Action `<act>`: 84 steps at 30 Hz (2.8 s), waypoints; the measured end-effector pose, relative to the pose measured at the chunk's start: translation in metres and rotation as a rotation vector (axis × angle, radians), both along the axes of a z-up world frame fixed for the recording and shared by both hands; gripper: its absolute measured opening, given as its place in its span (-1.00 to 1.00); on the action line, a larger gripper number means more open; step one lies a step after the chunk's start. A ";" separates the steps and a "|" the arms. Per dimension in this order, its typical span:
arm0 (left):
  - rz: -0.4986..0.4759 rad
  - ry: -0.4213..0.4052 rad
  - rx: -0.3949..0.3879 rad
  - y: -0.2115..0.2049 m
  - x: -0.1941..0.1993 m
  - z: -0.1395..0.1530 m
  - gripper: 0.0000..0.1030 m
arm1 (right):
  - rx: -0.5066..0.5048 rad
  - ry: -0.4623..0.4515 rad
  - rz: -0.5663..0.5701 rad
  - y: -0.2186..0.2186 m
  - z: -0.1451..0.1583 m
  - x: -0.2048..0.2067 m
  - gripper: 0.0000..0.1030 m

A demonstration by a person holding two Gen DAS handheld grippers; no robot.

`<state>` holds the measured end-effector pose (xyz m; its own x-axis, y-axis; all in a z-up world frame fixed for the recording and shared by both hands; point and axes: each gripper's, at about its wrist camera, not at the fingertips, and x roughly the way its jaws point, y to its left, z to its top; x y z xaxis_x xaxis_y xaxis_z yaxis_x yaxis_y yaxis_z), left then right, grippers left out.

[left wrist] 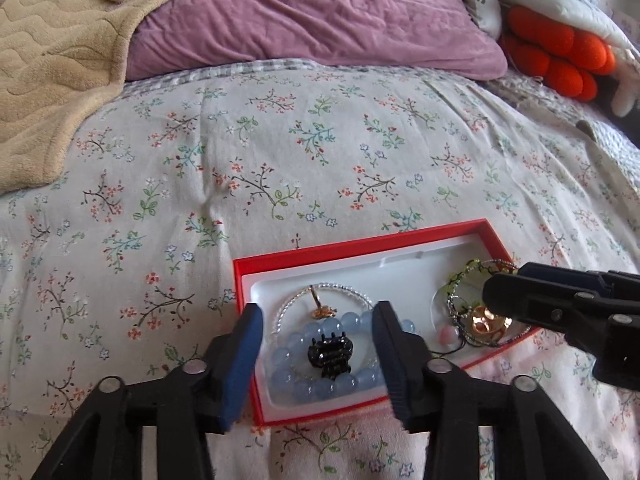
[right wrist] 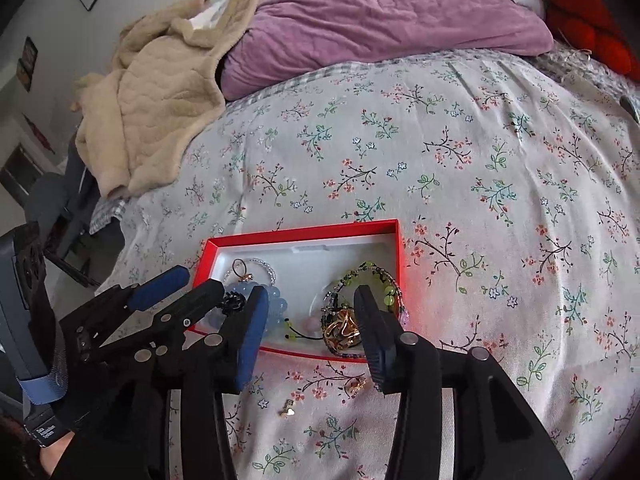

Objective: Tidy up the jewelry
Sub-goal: 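Open both grippers to drop the charm and ring into the box, then move both open grippers back toward the remaining gold earrings, then close the left gripper on a gold earring while the right grasps another earring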

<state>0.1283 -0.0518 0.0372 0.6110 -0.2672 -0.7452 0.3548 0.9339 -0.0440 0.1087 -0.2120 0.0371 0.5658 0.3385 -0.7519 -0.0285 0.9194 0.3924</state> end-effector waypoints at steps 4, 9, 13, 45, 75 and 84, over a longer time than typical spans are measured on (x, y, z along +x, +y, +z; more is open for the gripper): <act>0.005 -0.005 0.000 0.007 -0.010 0.006 0.40 | -0.018 -0.017 -0.008 -0.003 0.010 -0.011 0.22; 0.027 0.009 0.003 0.014 -0.024 0.009 0.67 | -0.032 -0.023 -0.022 -0.007 0.021 -0.025 0.42; 0.033 0.017 0.018 0.016 -0.038 0.011 0.89 | -0.075 -0.030 -0.023 -0.007 0.025 -0.038 0.63; 0.009 0.135 0.159 0.037 -0.087 -0.034 0.98 | -0.280 0.198 -0.002 -0.012 -0.026 -0.090 0.76; -0.285 0.154 0.113 -0.043 -0.077 -0.071 0.06 | -0.290 0.265 0.022 -0.032 -0.066 -0.068 0.76; -0.286 0.129 0.110 -0.046 -0.074 -0.071 -0.58 | -0.313 0.225 0.060 -0.026 -0.069 -0.065 0.76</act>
